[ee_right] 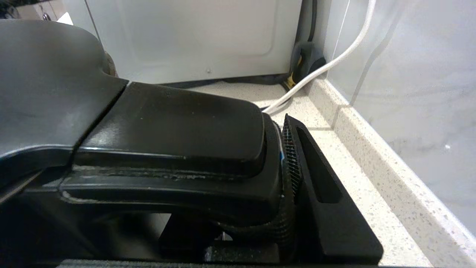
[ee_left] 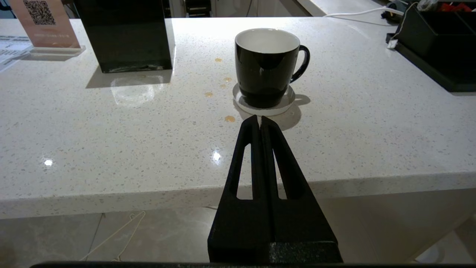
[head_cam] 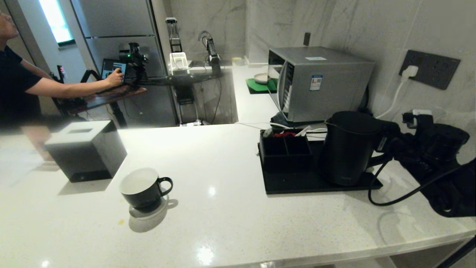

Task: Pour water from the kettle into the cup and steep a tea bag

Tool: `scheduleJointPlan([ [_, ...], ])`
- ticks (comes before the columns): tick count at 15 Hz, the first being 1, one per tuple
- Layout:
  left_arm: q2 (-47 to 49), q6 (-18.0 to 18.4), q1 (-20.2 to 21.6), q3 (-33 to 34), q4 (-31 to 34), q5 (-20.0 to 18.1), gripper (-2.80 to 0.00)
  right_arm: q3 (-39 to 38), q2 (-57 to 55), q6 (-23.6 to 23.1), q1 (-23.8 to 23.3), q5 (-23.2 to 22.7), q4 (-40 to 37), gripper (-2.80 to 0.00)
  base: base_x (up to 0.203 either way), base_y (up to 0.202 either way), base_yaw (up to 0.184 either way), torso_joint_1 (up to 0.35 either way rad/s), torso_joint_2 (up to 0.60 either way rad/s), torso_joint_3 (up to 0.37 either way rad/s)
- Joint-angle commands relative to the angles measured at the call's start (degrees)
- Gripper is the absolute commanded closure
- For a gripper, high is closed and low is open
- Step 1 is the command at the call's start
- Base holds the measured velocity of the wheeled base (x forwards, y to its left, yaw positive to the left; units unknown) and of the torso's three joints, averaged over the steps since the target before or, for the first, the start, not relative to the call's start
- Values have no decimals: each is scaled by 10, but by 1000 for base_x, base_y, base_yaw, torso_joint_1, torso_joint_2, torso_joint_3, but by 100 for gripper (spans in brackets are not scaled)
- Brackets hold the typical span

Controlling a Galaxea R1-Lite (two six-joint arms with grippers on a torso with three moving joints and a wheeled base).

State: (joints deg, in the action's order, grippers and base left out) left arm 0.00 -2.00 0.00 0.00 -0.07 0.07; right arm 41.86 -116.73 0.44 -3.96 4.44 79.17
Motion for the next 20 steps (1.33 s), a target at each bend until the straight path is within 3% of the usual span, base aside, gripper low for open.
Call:
scheduleJointPlan([
  [1, 1, 0, 0, 0, 0, 0, 0, -6, 13, 0, -1, 0, 5, 0, 0, 0, 0, 0, 0, 0],
  [20, 1, 0, 0, 0, 0, 0, 0, -75, 102, 11, 4, 0, -12, 0, 0, 0, 0, 0, 0, 0],
])
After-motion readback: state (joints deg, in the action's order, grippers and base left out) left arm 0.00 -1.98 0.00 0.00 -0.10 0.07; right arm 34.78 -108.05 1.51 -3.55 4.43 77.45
